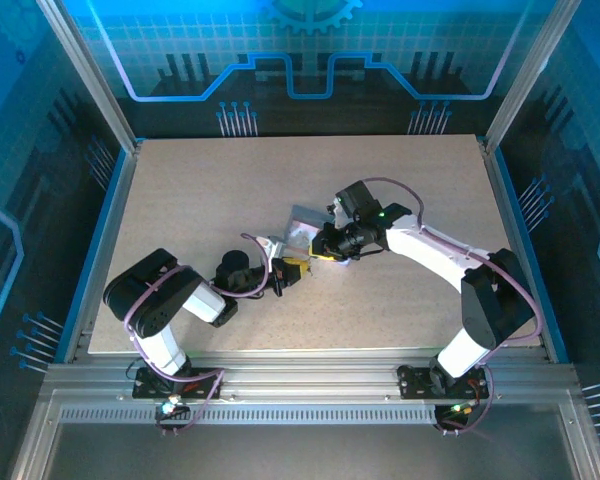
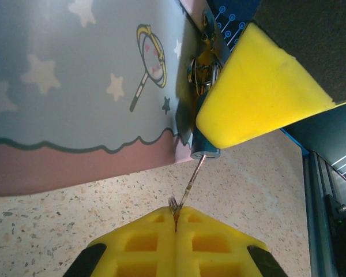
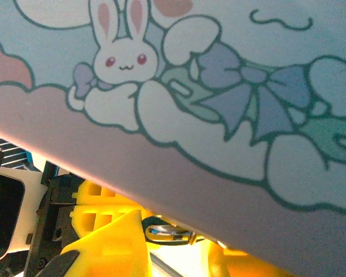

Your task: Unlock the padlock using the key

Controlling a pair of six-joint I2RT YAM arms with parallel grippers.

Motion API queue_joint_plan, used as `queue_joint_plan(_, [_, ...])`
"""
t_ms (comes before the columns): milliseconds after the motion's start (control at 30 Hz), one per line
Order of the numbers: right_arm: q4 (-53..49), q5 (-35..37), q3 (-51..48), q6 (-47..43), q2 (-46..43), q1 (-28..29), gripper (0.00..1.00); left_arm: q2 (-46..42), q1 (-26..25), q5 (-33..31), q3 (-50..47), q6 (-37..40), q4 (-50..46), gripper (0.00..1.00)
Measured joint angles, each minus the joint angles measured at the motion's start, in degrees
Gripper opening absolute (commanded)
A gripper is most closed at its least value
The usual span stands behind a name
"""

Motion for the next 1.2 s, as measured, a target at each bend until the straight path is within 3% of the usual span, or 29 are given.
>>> queue_joint_plan(1200, [-0.5,-0.2,0.0,-0.2,-1.0,-0.5,0.00,2.3,0.0,1.5,-0.8,-4.2,4.1,0.00])
